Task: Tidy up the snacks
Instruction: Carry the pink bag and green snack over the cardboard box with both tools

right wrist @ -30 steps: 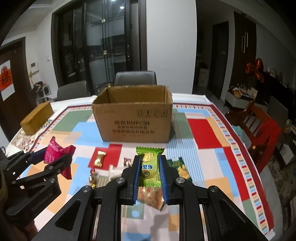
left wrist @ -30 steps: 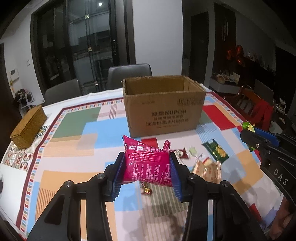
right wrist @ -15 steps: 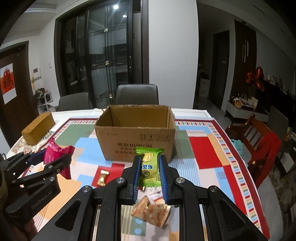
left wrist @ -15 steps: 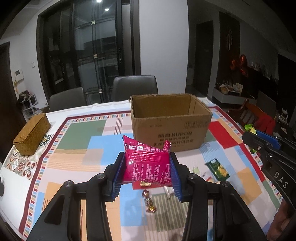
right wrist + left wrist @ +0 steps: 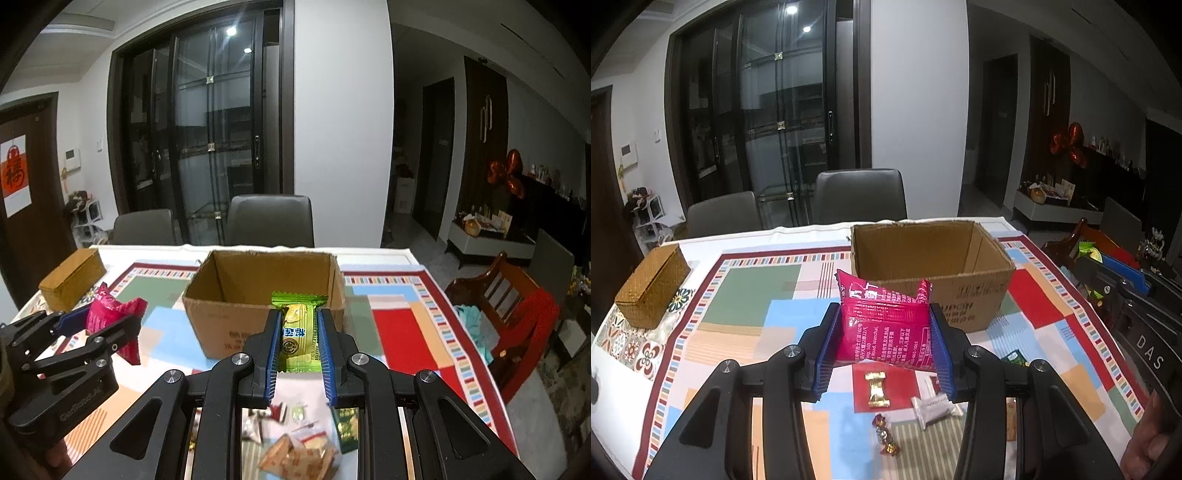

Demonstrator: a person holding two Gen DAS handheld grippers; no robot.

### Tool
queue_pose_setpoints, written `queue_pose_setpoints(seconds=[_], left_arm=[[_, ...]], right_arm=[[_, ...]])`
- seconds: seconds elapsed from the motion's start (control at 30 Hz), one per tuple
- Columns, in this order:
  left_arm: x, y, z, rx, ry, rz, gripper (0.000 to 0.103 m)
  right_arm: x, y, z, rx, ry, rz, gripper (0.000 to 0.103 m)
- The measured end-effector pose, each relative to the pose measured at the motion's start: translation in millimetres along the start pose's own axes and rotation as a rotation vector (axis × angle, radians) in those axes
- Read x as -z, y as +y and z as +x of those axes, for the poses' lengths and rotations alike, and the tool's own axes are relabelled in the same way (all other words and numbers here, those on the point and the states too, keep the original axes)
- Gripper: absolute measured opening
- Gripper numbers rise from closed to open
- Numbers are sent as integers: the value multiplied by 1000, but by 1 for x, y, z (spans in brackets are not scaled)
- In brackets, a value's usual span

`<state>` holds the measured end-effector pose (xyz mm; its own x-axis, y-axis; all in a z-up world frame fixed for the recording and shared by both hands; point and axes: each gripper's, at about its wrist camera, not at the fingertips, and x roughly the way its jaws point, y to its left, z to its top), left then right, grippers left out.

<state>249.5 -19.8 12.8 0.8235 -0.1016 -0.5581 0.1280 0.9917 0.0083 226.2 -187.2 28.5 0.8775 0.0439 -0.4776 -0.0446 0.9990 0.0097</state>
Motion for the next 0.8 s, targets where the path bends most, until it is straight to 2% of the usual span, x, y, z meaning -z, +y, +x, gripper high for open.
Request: queue_pose_setpoints(seconds=[0.43,0.8], left_arm=[[-36,6,25,4,-38,-2,45],[-63,8,54,11,-48,6,45]], right_arm=[[-36,-2,22,23,-53,-11,21],[-57,-3,53,22,-47,1,21]])
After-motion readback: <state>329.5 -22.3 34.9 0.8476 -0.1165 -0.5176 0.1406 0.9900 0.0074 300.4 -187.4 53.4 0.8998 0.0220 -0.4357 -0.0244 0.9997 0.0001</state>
